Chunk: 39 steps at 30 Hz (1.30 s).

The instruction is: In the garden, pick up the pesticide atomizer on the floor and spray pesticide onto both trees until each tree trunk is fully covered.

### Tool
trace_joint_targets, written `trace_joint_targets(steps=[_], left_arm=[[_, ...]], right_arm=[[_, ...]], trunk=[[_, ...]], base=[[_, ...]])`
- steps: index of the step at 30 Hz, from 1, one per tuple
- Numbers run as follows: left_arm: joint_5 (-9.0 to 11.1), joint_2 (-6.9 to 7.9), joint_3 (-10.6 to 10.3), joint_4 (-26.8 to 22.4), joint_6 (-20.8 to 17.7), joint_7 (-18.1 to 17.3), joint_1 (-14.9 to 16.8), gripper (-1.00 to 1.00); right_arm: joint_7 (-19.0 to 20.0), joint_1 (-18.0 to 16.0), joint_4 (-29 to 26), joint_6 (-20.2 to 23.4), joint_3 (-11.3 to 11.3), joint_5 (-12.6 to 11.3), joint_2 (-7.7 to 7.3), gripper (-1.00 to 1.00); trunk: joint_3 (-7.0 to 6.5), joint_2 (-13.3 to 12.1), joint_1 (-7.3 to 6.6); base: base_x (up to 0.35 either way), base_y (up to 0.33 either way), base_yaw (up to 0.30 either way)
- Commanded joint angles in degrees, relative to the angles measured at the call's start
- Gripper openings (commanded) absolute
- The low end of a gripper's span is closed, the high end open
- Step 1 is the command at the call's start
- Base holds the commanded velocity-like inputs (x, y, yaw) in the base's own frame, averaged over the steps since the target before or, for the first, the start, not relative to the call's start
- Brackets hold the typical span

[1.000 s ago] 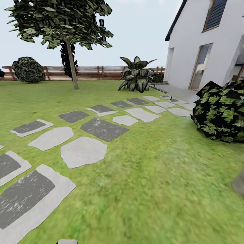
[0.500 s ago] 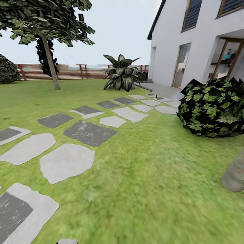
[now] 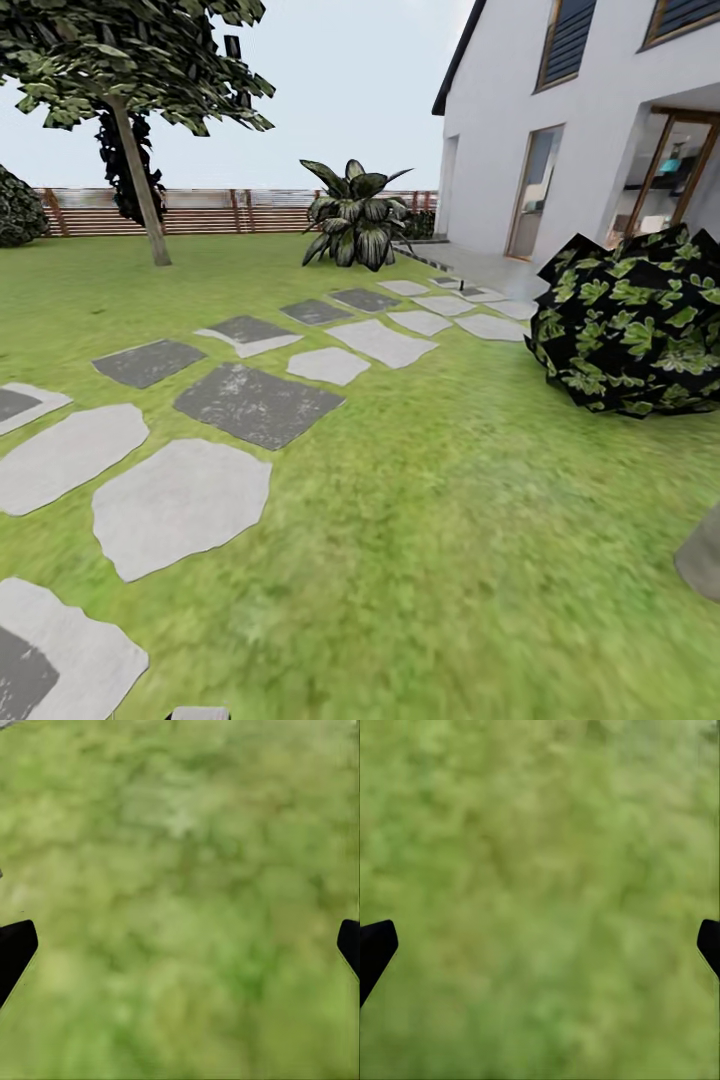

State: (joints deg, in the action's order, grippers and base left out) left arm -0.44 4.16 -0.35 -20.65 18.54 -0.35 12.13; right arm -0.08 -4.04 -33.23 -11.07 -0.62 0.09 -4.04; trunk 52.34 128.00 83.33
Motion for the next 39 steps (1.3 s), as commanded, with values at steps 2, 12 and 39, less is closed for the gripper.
trace_joint_targets(steps=[2,12,39], left_arm=[[0.0,-0.01,0.0,0.0,0.0,0.0,0.0,1.0],[0.0,0.03,0.0,0.0,0.0,0.0,0.0,1.0],[0.0,0.06,0.0,0.0,-0.1,0.0,0.0,1.0]], right_arm=[[0.0,0.0,0.0,0.0,0.0,0.0,0.0,1.0],[0.0,0.0,0.0,0.0,-0.1,0.0,0.0,1.0],[0.0,0.0,0.1,-3.4,0.0,-0.2,0.09,1.0]], trunk=[[0.0,0.0,0.0],[0.0,0.0,0.0],[0.0,0.0,0.0]], base=[[0.34,0.0,0.0],[0.34,0.0,0.0],[0.34,0.0,0.0]])
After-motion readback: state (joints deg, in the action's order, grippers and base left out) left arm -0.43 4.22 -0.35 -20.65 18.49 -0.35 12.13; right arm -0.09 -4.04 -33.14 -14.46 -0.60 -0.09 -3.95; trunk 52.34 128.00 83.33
